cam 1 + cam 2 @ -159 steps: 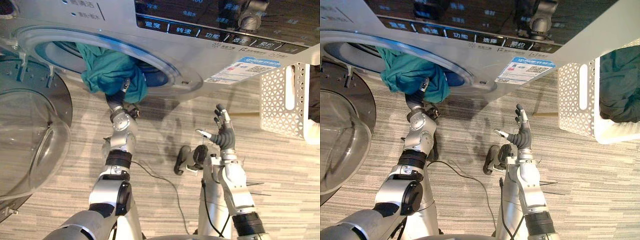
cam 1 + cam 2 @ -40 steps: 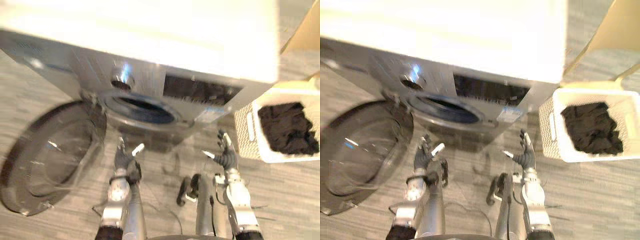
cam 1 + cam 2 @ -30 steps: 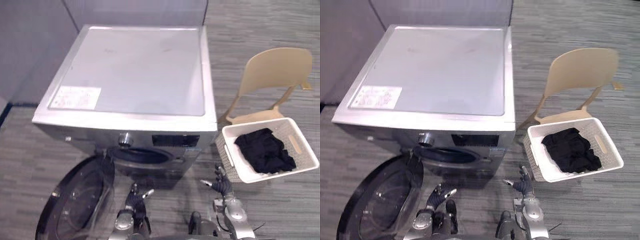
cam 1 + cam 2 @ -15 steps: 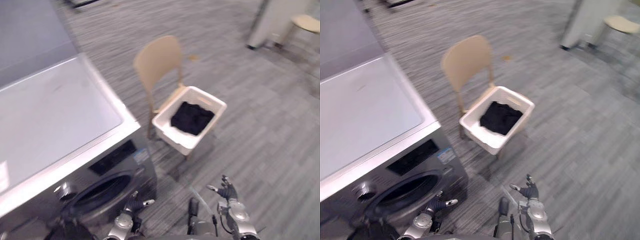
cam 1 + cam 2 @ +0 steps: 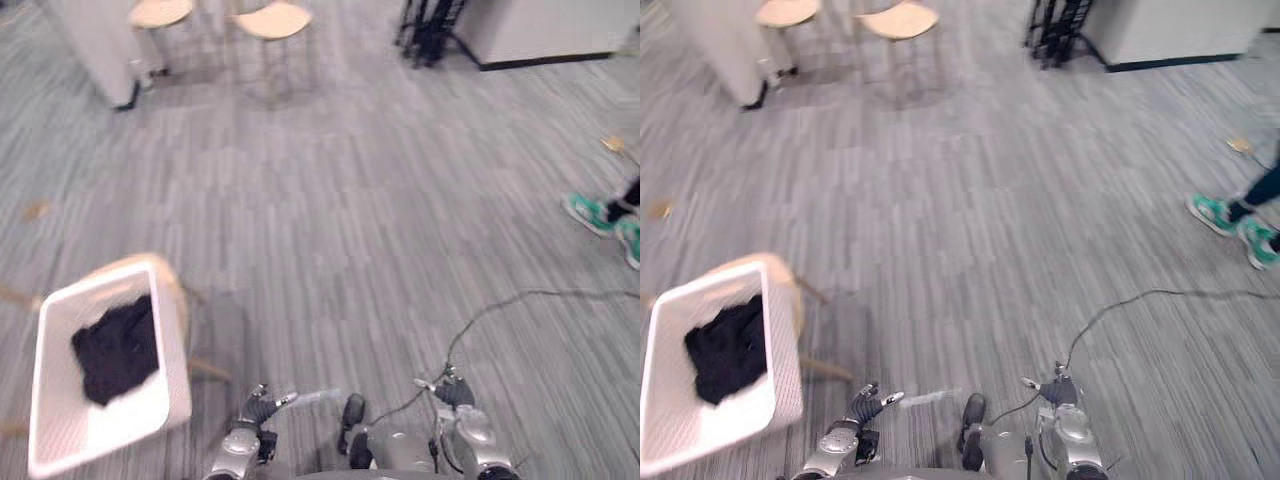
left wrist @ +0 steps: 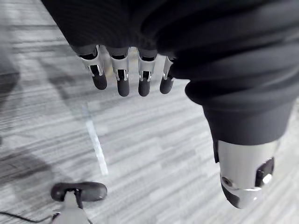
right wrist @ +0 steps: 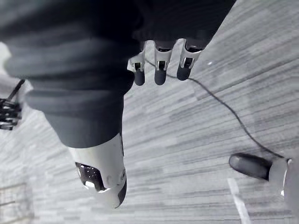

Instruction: Pick up the laundry basket with both hands and put the clothes into the washing machine.

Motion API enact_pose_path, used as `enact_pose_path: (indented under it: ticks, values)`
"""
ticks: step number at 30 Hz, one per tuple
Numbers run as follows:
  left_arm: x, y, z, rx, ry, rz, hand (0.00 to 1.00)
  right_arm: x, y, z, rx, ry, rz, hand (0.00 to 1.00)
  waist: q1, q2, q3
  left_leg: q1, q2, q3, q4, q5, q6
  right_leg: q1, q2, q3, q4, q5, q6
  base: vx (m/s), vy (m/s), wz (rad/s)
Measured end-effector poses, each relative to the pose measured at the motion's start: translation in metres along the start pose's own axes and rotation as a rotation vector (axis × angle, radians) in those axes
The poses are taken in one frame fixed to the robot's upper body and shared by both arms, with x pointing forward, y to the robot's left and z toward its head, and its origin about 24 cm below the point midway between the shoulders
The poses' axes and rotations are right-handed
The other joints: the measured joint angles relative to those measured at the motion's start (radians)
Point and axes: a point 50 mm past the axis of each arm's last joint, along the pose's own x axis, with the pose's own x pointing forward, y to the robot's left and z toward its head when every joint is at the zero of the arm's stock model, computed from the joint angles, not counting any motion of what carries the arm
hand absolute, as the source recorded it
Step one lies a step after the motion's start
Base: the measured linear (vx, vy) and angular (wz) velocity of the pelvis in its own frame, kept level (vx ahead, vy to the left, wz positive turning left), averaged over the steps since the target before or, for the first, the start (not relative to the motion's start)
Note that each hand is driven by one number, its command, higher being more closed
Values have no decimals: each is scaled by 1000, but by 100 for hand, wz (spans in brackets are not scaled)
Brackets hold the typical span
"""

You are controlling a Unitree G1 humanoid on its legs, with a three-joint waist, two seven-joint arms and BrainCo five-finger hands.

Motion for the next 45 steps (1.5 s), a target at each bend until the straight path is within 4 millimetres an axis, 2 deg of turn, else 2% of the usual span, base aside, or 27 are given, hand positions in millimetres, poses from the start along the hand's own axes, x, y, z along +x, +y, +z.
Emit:
enact_pose_path:
  ticks: [1, 4, 5, 8, 10, 11, 12, 13, 14, 15, 16, 17, 19, 21, 22, 23, 24, 25, 27, 29, 31, 32, 37, 40, 42, 44, 45]
  values:
    - [-1, -2, 2, -15, -14, -2, 0, -1, -1, -3, 2, 8, 3, 0, 5, -10, 8, -49, -15, -6, -46, -4, 6, 37, -7, 19, -19, -4, 9, 406, 107, -67]
    - [0, -5, 12, -26, -60, -4, 0, 0, -3, 3, 24, -16, -4, 0, 24, -9, 25, -162, -111, -5, -402, 12, -3, 115, -34, 47, -88, -10, 45, 327, 138, -18]
    - [-1, -6, 12, -22, -61, -8, 0, 0, -4, 3, 26, -17, -9, 0, 28, 2, 26, -172, -159, 1, -577, 64, -1, 144, -41, 42, -112, -16, 62, 262, 136, 11]
    - [-3, -6, 5, -12, -43, -13, 0, 0, -5, 3, 35, -16, -20, 0, 45, 4, 24, -133, -242, -36, -698, 218, 133, 202, -72, 24, -108, -45, 107, 472, 217, 20]
    - [-2, -7, 9, -14, -59, -14, 0, -1, -4, -1, 34, 1, -20, 0, 47, -17, 34, -109, -283, -67, -709, 201, 152, 231, -108, -23, -86, -73, 150, 411, 234, 85]
    - [-3, -7, 8, -15, -58, -9, 0, -1, -5, -4, 30, 17, -22, 0, 54, -15, 35, -88, -293, -94, -707, 172, 156, 218, -132, -53, 27, -112, 210, 336, 219, 92]
    - [-3, -6, 8, -14, -55, -3, 0, -1, -4, -6, 29, 23, -20, 0, 55, -13, 35, -72, -302, -113, -712, 164, 159, 194, -154, -63, 135, -135, 240, 337, 239, 97]
    - [-3, -4, 5, -10, -48, 7, 0, -2, -4, -7, 30, 28, -19, 0, 55, -19, 37, -23, -320, -153, -734, 156, 162, 148, -203, -73, 351, -151, 265, 283, 174, 110]
    - [-3, -1, 5, 0, -47, 11, 0, -2, -2, -9, 35, 33, -15, 0, 52, -38, 38, 24, -349, -210, -751, 146, 176, 107, -264, -76, 548, -130, 292, 402, 167, 156]
    - [-3, -1, 5, 11, -48, 8, 0, -3, 0, -9, 38, 34, -13, 0, 49, -46, 42, 57, -373, -277, -748, 128, 194, 63, -312, -69, 707, -91, 304, 443, 60, 204]
    - [-3, -3, 8, 29, -59, -1, 0, -2, 1, -8, 38, 30, -10, 0, 51, -43, 45, 71, -392, -366, -732, 111, 206, 33, -325, -47, 814, -153, 282, 537, 12, 261]
    - [-2, -1, 10, 41, -71, 4, 0, -1, 0, -5, 34, 18, -10, 0, 52, -34, 49, 90, -400, -465, -731, 109, 208, 9, -312, -37, 816, -226, 235, 435, -45, 236]
    - [-2, 3, 14, 41, -81, 27, 0, 2, 0, 4, 27, -14, -9, 0, 57, -25, 54, 104, -413, -609, -723, 109, 207, -9, -258, 21, 681, -276, 215, 355, -97, 221]
    - [0, 1, 22, 41, -103, 26, 0, 3, -4, 11, 25, -47, -15, 0, 54, -20, 53, 91, -435, -755, -703, 100, 191, -51, -192, 206, 539, -299, 207, 367, -227, 268]
    - [1, -4, 27, 54, -120, 9, 0, 3, -9, 14, 29, -66, -29, 0, 50, -23, 49, 62, -473, -856, -655, 78, 143, -62, -162, 353, 389, -278, 238, 367, -296, 299]
    - [2, -4, 31, 71, -133, 3, 0, 2, -10, 13, 38, -66, -41, 0, 50, -31, 50, 51, -498, -878, -630, 59, 113, -54, -179, 397, 302, -225, 256, 355, -343, 297]
    - [3, -10, 37, 55, -146, -2, 0, 2, -17, 11, 37, -51, -67, 0, 84, -15, 66, 21, -510, -902, -548, 8, 57, -19, -206, 362, 252, -181, 217, 274, -268, 195]
    - [0, -14, 33, 31, -143, 3, 0, 4, -18, 13, 32, -53, -68, 0, 99, 11, 49, -14, -485, -890, -523, 7, 11, -10, -195, 315, 223, -159, 218, 262, -253, 155]
    - [-3, -16, 23, 14, -124, -2, 0, 5, -15, 17, 35, -66, -62, 0, 96, 28, 40, -35, -456, -837, -537, 23, -26, 54, -199, 213, 168, -158, 216, 196, -166, 129]
    - [-5, -18, 21, 11, -118, -11, 0, 5, -14, 20, 41, -73, -62, 0, 93, 27, 41, -41, -382, -628, -608, 46, -50, 104, -200, 109, 154, -158, 216, 146, -145, 168]
    - [-6, -21, 19, 27, -117, -24, 0, 7, -15, 24, 56, -83, -75, 0, 81, 26, 41, -48, -358, -453, -653, 112, 31, 139, -211, 39, 150, -164, 207, 125, -80, 165]
    - [-6, -22, 18, 34, -118, -29, 0, 6, -17, 23, 64, -81, -90, 0, 77, 11, 44, -51, -358, -371, -661, 138, 48, 158, -225, -1, 147, -164, 207, 82, -10, 145]
    - [-6, -14, 18, 46, -123, -11, 0, 5, -13, 27, 104, -105, -105, 0, 78, -33, 40, -62, -361, -127, -670, 164, 91, 226, -259, -165, 144, -165, 207, 59, 70, 104]
    - [-5, -4, 12, 68, -102, 7, 0, 4, -5, 34, 66, -143, -91, 0, 79, -59, 22, -41, -400, -161, -721, 176, 110, 258, -268, -202, 114, -163, 211, 48, 64, 54]
    - [-5, 2, 5, 79, -75, 20, 0, 5, -3, 45, 5, -189, -85, 0, 79, -60, 22, -18, -414, -171, -756, 184, 122, 264, -277, -200, 130, -163, 212, -5, 25, 23]
    - [-5, 9, -2, 77, -46, 38, 0, 5, 4, 55, -54, -236, -70, 0, 79, -59, 23, 3, -415, -172, -768, 181, 126, 213, -316, -192, 287, -181, 240, -21, 33, -2]
    - [-6, 11, -5, 81, -32, 41, 0, 3, 9, 68, -126, -304, -50, 0, 77, -51, 21, 32, -411, -186, -797, 160, 154, 123, -359, -157, 510, -179, 239, -17, 56, -2]
